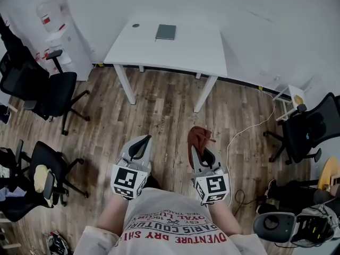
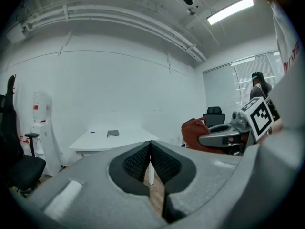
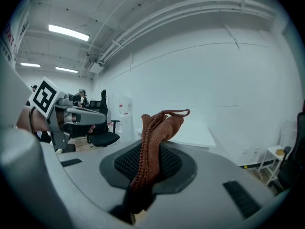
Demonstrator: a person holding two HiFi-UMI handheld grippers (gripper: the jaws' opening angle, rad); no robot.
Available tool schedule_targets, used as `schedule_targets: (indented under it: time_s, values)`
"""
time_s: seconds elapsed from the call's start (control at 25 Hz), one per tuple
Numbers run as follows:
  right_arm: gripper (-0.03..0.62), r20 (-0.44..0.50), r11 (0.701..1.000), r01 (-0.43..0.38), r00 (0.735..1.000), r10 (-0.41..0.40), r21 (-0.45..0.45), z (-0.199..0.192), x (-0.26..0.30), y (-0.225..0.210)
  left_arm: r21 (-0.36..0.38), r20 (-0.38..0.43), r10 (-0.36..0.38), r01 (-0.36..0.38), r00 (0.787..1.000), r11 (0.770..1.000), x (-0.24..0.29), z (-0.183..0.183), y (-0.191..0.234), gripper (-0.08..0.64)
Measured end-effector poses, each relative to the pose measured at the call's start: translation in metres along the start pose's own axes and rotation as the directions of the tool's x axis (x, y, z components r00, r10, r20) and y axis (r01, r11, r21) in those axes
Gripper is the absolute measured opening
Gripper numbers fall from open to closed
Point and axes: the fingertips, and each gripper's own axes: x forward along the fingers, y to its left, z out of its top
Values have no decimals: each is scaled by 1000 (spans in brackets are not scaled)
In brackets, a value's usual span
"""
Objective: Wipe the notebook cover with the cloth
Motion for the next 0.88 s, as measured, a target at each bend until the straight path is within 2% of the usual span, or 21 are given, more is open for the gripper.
schedule_targets:
  time_s: [0.16,0.44,0.56,0.72,0.88]
  values:
    - [77,-20,999,12,1000,-13,-49,7,39,1,2,17,-5,5,1000,1000,22,7,36,9]
    - [77,-53,999,23,998,-25,-35,24,131,10,45,26,-41,40,999,998,57,15,115,9]
    - [77,-60,999,8,998,-10,-32,36,174,24,46,39,-19,17,999,999,62,24,162,9]
    - [78,-73,996,-5,997,-1,-88,46,230,46,37,59,9,-11,998,999,70,34,225,9]
    - [78,-79,997,-18,997,12,-78,56,274,59,29,65,13,-15,998,999,82,38,269,9]
